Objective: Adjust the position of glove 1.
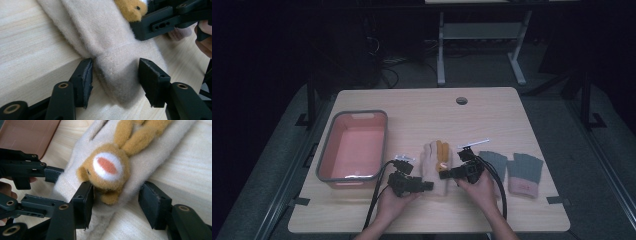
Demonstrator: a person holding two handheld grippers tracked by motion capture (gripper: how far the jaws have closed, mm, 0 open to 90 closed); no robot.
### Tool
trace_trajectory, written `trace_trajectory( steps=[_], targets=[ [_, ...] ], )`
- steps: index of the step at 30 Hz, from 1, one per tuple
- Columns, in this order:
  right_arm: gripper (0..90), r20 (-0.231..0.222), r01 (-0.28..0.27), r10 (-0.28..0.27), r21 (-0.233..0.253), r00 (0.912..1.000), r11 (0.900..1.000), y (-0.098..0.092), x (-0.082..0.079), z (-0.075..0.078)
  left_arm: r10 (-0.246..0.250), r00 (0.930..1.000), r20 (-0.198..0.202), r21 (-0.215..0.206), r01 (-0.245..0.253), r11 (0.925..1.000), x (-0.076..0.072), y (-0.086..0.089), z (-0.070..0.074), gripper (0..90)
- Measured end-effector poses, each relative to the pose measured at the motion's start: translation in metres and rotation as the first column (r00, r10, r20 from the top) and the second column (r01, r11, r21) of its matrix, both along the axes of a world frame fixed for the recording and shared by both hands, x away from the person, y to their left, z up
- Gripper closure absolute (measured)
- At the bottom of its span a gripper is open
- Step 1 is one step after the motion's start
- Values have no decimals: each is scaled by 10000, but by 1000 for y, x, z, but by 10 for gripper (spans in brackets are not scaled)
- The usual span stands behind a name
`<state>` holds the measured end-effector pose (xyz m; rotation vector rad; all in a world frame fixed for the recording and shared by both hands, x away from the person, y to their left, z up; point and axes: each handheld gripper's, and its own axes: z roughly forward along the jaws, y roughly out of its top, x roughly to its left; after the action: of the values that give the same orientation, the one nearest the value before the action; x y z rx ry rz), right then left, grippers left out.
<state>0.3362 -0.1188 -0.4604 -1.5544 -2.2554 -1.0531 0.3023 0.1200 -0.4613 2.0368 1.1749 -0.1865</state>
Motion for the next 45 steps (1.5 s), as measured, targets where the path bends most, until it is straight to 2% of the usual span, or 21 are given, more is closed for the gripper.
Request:
trace_trajectory(
  steps=[4, 8, 15, 18, 19, 22, 25, 31, 33, 36, 38, 45],
  targets=[
    [471, 2, 70, -70, -29, 10000, 10000, 2, -2, 0, 18, 9999, -133, -83, -19, 10000, 0, -1, 0, 491],
    [517, -67, 257, -256, 137, 9996, 9996, 5, -3, -2, -70, 9998, -211, -86, 68, 9999, 2, -1, -1, 517],
    [622, -389, 655, -619, 996, 9973, 9929, 5, -7, -10, -217, 9990, -378, -172, 211, 9996, 5, -1, -1, 543],
    [632, -534, 766, -711, 1079, 9960, 9912, 5, -7, -10, -224, 9991, -369, -222, 215, 9995, 5, -2, -2, 553],
    [636, -723, 861, -783, 1127, 9943, 9899, 6, -7, -10, -225, 9990, -381, -249, 215, 9995, 6, -2, -2, 560],
    [650, -610, 935, -871, 1117, 9943, 9893, 8, -8, -11, -269, 9987, -440, -318, 255, 9992, 8, -3, -3, 577],
    [681, -705, 1038, -960, 1170, 9929, 9877, 11, -7, -12, -259, 9980, -573, -373, 237, 9990, 9, -4, -3, 594],
    [754, -698, 858, -781, 1155, 9945, 9896, 12, -5, -14, -197, 9956, -917, -765, 126, 9970, 12, -2, -6, 629],
    [765, -787, 824, -725, 1315, 9943, 9879, 11, -4, -15, -151, 9946, -1026, -940, 54, 9956, 13, -1, -7, 650],
    [789, -683, 677, -583, 1439, 9960, 9873, 8, -4, -14, -175, 9947, -1014, -1227, 50, 9924, 13, 1, -8, 666],
    [797, -614, 534, -443, 1547, 9971, 9865, 5, -3, -13, -188, 9931, -1158, -1412, 23, 9900, 14, 2, -8, 669],
    [802, -570, 462, -362, 1849, 9977, 9817, 1, -3, -9, -308, 9942, -1030, -1534, 147, 9881, 14, 3, -3, 674]
  ],
)
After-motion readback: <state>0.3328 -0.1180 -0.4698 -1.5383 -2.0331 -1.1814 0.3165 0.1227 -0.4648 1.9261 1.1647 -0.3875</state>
